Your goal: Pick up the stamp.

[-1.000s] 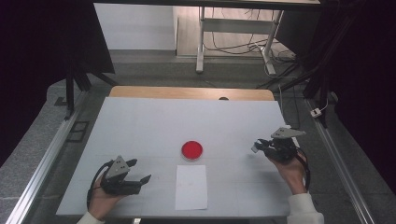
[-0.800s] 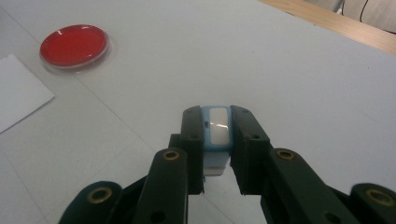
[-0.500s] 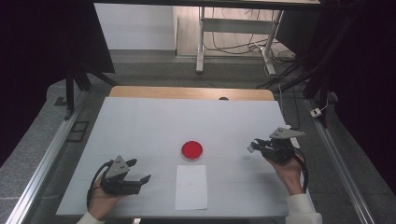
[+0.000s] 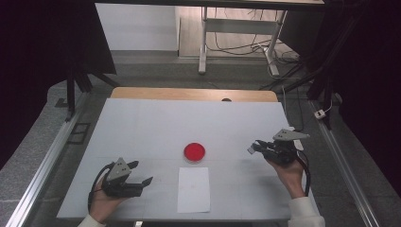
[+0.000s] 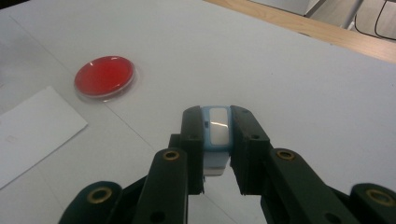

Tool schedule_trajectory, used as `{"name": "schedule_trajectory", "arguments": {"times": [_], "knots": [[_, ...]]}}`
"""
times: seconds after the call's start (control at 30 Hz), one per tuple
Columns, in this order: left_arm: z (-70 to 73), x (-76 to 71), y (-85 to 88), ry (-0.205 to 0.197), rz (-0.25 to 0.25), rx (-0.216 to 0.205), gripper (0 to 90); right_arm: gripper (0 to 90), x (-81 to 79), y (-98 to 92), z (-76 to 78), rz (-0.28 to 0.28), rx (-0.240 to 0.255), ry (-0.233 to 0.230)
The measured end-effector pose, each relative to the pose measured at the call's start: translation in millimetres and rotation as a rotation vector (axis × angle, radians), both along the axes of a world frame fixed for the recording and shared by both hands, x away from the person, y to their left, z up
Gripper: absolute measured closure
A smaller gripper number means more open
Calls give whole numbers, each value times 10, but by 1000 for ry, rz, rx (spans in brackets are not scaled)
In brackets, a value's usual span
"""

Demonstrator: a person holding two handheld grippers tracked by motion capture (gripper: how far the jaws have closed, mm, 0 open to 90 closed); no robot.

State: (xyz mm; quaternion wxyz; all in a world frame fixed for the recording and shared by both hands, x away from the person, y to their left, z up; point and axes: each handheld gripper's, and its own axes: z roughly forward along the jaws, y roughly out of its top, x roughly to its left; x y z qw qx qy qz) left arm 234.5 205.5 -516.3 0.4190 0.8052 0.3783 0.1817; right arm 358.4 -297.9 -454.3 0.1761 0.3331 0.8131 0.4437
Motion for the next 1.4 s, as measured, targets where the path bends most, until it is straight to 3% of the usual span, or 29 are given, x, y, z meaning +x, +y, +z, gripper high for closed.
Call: {"name": "schedule_trajectory", "arguments": {"times": [0.5, 1.03, 1.4], "knots": [[10, -8, 8, -5, 4, -2, 210, 749, -43, 165, -4, 8, 21, 5], [17, -21, 4, -11, 7, 4, 210, 749, -120, 326, 4, 36, 75, -13], [12, -15, -4, -11, 8, 7, 210, 749, -182, 506, 21, 65, 69, -22]]}}
